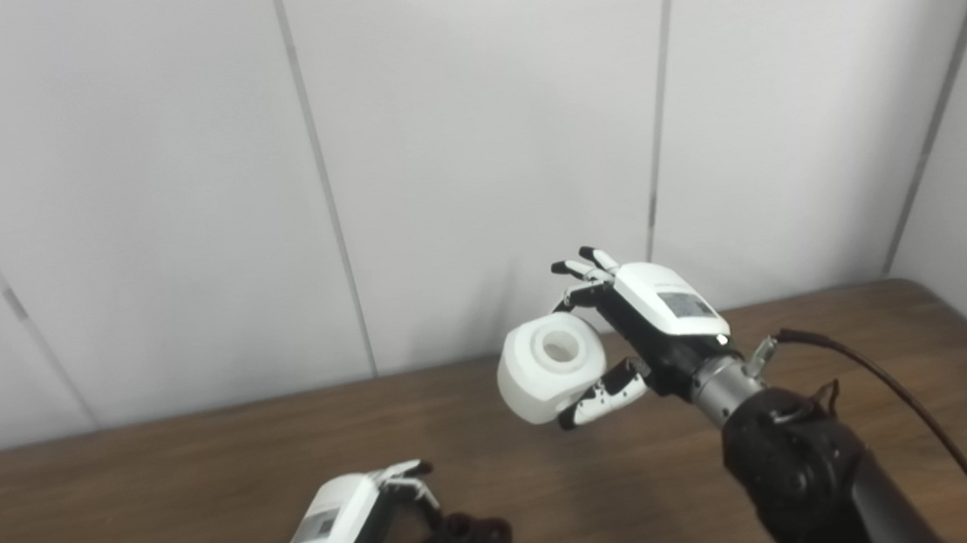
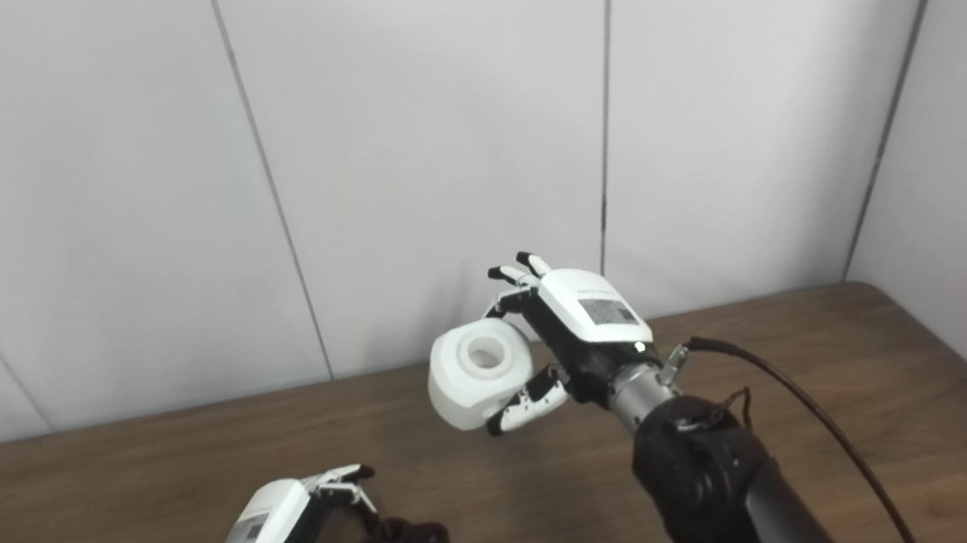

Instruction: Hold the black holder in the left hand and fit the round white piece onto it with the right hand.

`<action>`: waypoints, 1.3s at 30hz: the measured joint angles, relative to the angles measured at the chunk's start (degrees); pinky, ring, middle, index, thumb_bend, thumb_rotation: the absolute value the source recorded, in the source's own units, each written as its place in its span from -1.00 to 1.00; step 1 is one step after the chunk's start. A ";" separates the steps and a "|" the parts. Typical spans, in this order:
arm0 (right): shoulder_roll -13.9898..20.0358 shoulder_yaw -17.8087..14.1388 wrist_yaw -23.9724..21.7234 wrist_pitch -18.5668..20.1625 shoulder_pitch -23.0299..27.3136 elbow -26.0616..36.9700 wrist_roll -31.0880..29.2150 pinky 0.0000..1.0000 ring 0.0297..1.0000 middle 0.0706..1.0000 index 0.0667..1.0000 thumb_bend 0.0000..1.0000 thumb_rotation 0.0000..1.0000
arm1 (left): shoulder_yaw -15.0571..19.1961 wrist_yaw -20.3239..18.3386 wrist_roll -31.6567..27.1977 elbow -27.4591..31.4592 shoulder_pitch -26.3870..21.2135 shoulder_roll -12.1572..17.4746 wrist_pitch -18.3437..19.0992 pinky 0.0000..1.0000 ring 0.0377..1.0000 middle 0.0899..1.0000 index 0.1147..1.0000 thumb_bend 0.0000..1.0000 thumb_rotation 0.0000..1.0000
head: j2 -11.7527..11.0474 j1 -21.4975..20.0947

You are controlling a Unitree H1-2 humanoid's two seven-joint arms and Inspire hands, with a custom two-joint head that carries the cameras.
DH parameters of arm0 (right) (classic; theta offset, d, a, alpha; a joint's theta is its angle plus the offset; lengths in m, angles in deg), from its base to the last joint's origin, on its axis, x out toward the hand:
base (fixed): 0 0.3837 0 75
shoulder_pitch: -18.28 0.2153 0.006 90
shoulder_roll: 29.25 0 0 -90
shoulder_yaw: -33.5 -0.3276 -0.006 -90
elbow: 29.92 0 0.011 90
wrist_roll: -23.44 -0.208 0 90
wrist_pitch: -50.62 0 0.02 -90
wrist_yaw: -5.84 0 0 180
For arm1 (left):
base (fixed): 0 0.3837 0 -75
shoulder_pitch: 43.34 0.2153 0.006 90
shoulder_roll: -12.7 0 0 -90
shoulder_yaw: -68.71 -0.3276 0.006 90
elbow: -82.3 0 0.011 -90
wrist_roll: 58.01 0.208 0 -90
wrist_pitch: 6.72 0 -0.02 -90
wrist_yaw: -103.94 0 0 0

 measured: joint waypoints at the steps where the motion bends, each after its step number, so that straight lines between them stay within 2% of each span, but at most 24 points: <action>1: -0.96 0.41 -0.19 0.13 -0.22 0.00 0.46 0.56 0.95 0.81 -0.11 0.00 -0.72 | 0.00 0.01 0.10 0.00 -0.06 -0.06 0.00 0.73 0.67 0.68 -0.17 0.03 -0.91 | 0.26 0.87; 5: -4.42 1.25 -0.38 0.67 -0.57 0.00 2.81 0.54 0.95 0.81 -0.11 0.01 -0.73 | -0.02 -0.09 0.63 0.19 -0.09 -0.13 0.54 0.72 0.68 0.69 -0.17 0.03 -0.91 | 0.88 2.11; 10: -7.42 1.44 -2.32 1.15 -0.80 0.02 6.26 0.47 0.94 0.81 -0.11 0.01 -0.72 | -0.04 -0.96 1.81 1.94 -0.08 -0.21 3.58 0.72 0.68 0.69 -0.17 0.03 -0.91 | 1.76 4.04; 16: -10.59 2.25 -4.54 1.13 -3.08 0.60 10.14 0.51 0.95 0.81 -0.11 0.01 -0.72 | -0.52 -1.38 2.16 2.74 -0.08 -1.68 5.43 0.74 0.70 0.71 -0.17 0.03 -0.91 | 2.46 5.98; 19: -11.22 3.41 -4.62 0.92 -4.60 0.44 10.51 0.47 0.95 0.81 -0.11 0.01 -0.71 | -0.61 -2.58 2.13 3.85 -0.06 -2.41 6.79 0.75 0.69 0.71 -0.17 0.03 -0.91 | 2.81 6.59; 24: -11.05 3.72 -4.63 0.69 -5.19 -1.15 10.08 0.46 0.99 0.82 -0.11 0.01 -0.71 | -0.60 -2.71 1.99 4.03 -0.05 -2.67 6.83 0.70 0.68 0.69 -0.17 0.03 -0.90 | 3.60 8.00; 29: -11.28 4.52 -4.51 0.61 -5.81 -2.32 9.34 0.46 0.93 0.80 -0.11 0.01 -0.71 | -0.65 -2.72 2.33 4.07 -0.06 -3.23 7.34 0.68 0.67 0.70 -0.17 0.03 -0.90 | 4.22 8.70; 33: -11.78 5.80 -1.79 -0.87 -7.23 -4.11 9.42 0.35 0.89 0.78 -0.11 0.01 -0.72 | -0.68 -2.80 2.59 4.52 -0.05 -3.42 8.00 0.68 0.68 0.70 -0.17 0.03 -0.91 | 4.22 8.62; 39: -13.06 6.26 5.10 -3.28 -8.01 -8.17 9.78 0.29 0.90 0.79 -0.11 0.01 -0.72 | -0.20 -3.17 2.65 4.54 0.21 -3.27 9.29 0.76 0.70 0.71 -0.17 0.03 -0.91 | 4.04 8.62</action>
